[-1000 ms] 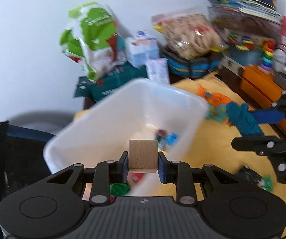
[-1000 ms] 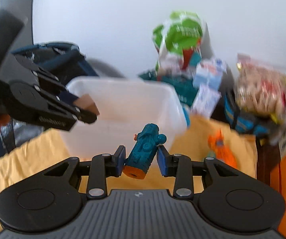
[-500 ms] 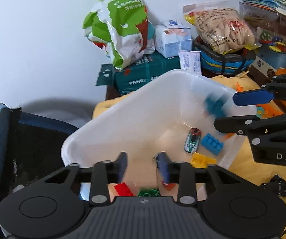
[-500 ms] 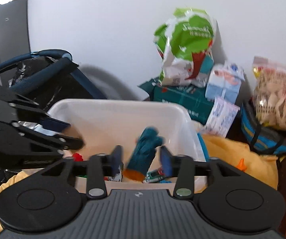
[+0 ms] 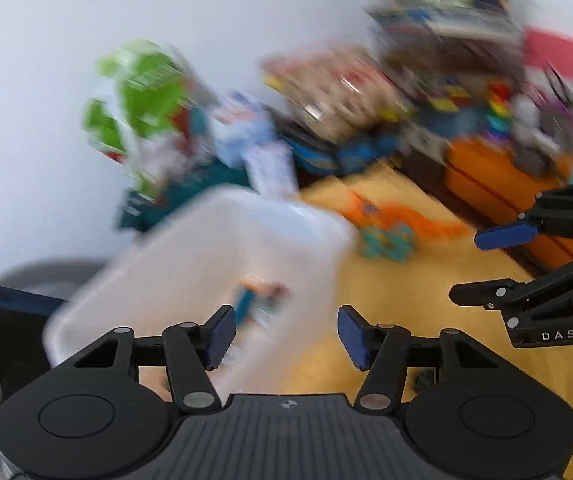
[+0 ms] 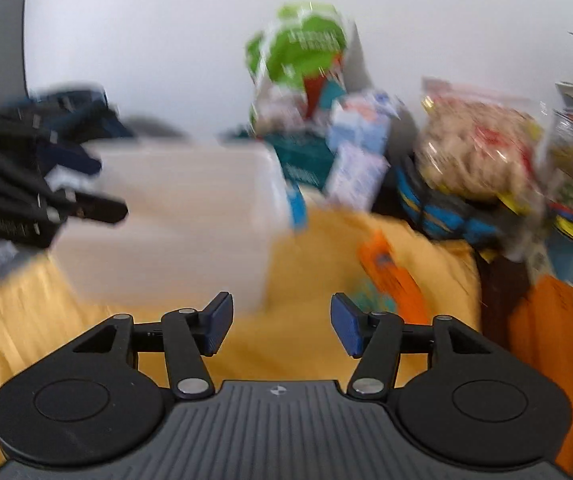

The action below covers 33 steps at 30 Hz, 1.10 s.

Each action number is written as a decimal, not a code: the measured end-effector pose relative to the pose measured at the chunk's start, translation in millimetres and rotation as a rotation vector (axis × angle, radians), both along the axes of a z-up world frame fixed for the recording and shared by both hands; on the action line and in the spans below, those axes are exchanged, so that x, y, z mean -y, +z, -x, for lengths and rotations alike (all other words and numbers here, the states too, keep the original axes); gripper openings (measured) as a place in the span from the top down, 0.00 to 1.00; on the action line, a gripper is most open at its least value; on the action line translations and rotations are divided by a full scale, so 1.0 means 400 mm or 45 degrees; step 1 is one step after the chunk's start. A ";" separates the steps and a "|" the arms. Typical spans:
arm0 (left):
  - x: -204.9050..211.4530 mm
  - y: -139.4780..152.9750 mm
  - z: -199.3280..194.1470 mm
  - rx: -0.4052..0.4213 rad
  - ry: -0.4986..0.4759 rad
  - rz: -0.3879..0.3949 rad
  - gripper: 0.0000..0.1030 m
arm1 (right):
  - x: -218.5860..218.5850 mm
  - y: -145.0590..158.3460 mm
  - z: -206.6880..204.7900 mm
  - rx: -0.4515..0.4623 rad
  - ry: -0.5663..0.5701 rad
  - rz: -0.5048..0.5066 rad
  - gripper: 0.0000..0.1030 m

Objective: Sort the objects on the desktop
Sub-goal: 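Carry the cube and teal figure over the white bin and open both grippers, then grasp the beige toy with the left gripper while the right grasps the green block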

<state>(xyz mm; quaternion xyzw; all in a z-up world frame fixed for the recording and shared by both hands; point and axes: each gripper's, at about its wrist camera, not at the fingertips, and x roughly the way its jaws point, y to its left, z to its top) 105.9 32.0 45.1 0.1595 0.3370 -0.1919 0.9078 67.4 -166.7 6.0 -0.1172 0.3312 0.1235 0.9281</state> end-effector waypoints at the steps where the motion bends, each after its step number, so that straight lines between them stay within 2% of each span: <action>1: 0.019 -0.023 0.003 -0.049 -0.034 0.003 0.41 | 0.011 -0.024 0.017 -0.049 -0.007 0.010 0.46; 5: 0.077 -0.110 0.016 -0.197 -0.173 0.024 0.41 | 0.050 -0.107 0.082 -0.212 -0.065 -0.020 0.56; 9: 0.127 -0.178 0.032 -0.243 -0.304 -0.075 0.41 | 0.077 -0.144 0.130 -0.276 -0.118 -0.125 0.57; 14: 0.168 -0.234 0.033 -0.281 -0.481 -0.272 0.42 | 0.077 -0.176 0.164 -0.299 -0.153 -0.162 0.55; 19: 0.191 -0.255 0.020 -0.376 -0.718 -0.283 0.42 | 0.085 -0.186 0.170 -0.306 -0.173 -0.199 0.55; 24: 0.204 -0.275 0.020 -0.426 -0.750 -0.267 0.47 | 0.099 -0.202 0.170 -0.322 -0.203 -0.219 0.55; 28: 0.196 -0.266 0.084 -0.440 -0.767 -0.210 0.49 | 0.099 -0.215 0.165 -0.317 -0.221 -0.217 0.55; 30: 0.186 -0.259 0.108 -0.455 -0.746 -0.148 0.49 | 0.096 -0.226 0.160 -0.315 -0.227 -0.220 0.55; 33: 0.184 -0.259 0.112 -0.417 -0.655 -0.125 0.49 | 0.085 -0.238 0.148 -0.310 -0.228 -0.210 0.55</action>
